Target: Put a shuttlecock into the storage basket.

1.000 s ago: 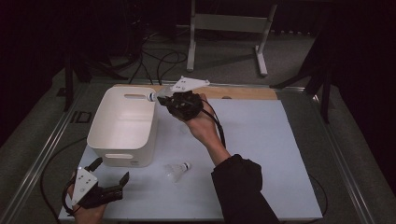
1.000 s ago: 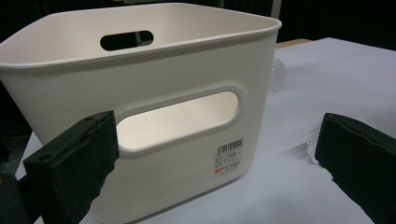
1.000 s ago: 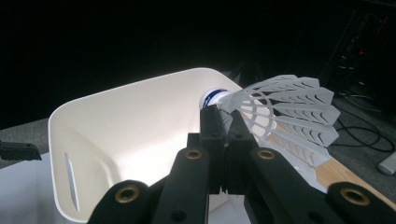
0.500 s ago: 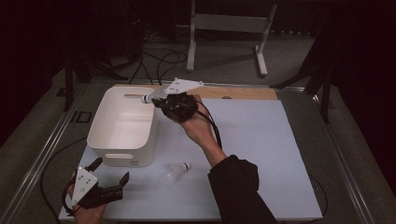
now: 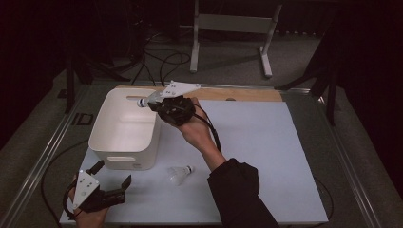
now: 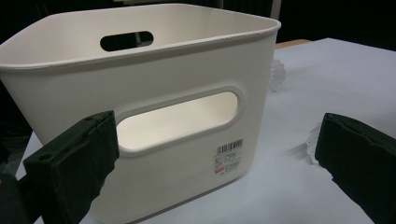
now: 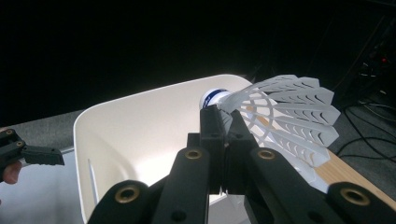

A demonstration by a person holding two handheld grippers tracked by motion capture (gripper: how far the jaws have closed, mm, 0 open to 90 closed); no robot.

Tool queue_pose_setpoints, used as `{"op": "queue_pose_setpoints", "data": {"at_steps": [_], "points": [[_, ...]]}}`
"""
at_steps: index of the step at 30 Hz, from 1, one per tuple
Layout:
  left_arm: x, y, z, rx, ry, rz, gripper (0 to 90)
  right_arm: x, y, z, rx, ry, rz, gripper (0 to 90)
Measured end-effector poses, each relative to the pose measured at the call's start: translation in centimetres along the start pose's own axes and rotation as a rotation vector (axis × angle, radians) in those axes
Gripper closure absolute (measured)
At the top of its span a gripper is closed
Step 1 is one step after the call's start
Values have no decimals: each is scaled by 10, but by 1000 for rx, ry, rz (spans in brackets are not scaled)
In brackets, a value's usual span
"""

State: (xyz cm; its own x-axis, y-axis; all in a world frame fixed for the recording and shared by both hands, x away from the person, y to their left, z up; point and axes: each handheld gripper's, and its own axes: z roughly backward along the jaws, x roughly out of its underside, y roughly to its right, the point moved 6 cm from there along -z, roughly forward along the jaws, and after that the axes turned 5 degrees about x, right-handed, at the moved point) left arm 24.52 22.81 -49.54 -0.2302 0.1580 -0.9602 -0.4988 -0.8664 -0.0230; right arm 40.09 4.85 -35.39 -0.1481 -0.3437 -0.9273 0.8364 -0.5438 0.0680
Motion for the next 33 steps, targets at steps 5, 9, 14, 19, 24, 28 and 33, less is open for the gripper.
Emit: {"op": "queue_pose_setpoints", "data": {"at_steps": [5,9,14,19,24,28,33], "points": [[0,0,0,1,0,0,3,0,-3,-3,-7,-3,7,892],[0,0,0,0,-1,1,3,0,-6,-6,-10,-8,19,891],[0,0,0,0,0,1,3,-1,-10,-9,-21,-12,26,891],[0,0,0,0,0,1,3,0,-14,-14,-25,-20,31,890],[0,0,0,-1,-1,0,3,0,-18,-18,-34,-29,35,890],[0,-1,1,-2,-2,1,3,-1,-23,-22,-84,-25,20,628],[0,-1,1,-2,-1,2,3,0,-21,-23,-66,-46,-16,268]]}}
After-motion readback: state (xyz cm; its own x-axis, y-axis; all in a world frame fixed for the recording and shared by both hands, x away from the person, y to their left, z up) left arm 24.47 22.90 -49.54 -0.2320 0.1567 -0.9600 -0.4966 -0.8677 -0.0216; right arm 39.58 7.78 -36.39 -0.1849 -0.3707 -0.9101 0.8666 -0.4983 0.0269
